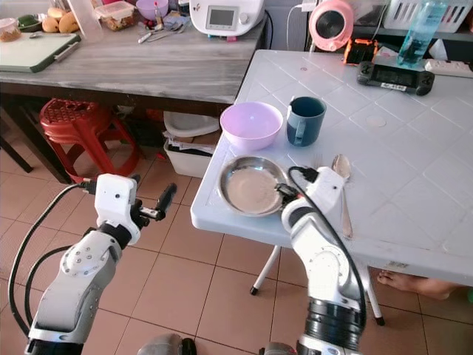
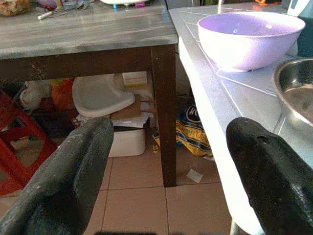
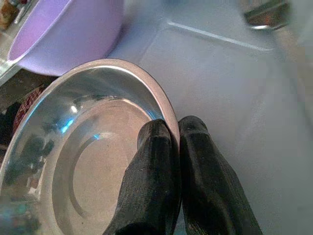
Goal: Setting the table
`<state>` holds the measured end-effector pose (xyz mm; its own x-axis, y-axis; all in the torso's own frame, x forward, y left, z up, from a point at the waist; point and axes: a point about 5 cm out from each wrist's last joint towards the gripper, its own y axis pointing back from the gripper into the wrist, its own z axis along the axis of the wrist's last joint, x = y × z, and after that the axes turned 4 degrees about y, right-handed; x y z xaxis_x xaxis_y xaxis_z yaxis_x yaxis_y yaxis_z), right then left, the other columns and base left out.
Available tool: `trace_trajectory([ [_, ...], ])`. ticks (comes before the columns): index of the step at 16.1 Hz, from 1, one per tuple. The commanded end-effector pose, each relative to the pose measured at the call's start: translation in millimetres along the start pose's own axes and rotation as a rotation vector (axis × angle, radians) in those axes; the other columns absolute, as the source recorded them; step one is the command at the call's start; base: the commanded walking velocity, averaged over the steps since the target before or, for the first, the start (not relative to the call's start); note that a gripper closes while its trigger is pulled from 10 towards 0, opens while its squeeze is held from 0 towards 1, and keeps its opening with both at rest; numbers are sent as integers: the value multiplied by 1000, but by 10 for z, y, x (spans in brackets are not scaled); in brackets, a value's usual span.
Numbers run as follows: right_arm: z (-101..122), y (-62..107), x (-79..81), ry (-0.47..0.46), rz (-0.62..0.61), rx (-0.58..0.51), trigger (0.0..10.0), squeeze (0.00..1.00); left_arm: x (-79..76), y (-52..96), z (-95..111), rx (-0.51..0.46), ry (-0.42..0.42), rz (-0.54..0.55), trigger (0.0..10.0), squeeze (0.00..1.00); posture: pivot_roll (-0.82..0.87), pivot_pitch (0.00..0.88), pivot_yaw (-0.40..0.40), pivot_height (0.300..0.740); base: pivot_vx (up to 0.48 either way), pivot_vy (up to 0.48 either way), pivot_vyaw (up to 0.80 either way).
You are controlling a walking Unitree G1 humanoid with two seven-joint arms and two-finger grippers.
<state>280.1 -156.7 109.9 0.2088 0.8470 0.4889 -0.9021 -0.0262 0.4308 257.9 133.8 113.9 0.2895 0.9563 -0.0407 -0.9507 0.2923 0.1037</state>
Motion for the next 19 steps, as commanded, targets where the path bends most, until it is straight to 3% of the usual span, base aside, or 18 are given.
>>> trace_trajectory([
  [1,-268,43,80,-96,-8,80,0,0,19,-16,10,-6,-3,8,10000,0,-21,0,58,740,0,0,0],
  [3,-249,71,121,-104,9,74,0,0,22,-46,19,-13,2,12,10000,0,-27,0,57,740,0,0,0],
  [4,-243,84,141,-72,34,67,4235,0,40,-59,14,-8,13,26,10000,0,-30,0,57,740,0,0,0],
  [5,-245,95,134,-33,40,60,10000,0,51,-64,12,-8,16,31,10000,0,-30,0,57,740,0,0,0],
  [10,-278,127,-2,0,5,54,10000,0,53,-94,-11,-15,28,40,10000,0,-33,0,43,740,0,480,0],
  [17,-239,114,-50,9,-5,35,10000,0,-2,-112,-24,-35,33,28,10000,0,-48,0,34,740,0,479,0],
  [18,-224,110,-50,27,-3,23,10000,0,-3,-131,-2,-52,24,24,10000,0,-50,0,33,740,0,450,0],
  [19,-149,118,-30,113,21,-34,10000,0,-7,-153,37,-80,14,10,10000,0,-55,0,34,740,334,345,0],
])
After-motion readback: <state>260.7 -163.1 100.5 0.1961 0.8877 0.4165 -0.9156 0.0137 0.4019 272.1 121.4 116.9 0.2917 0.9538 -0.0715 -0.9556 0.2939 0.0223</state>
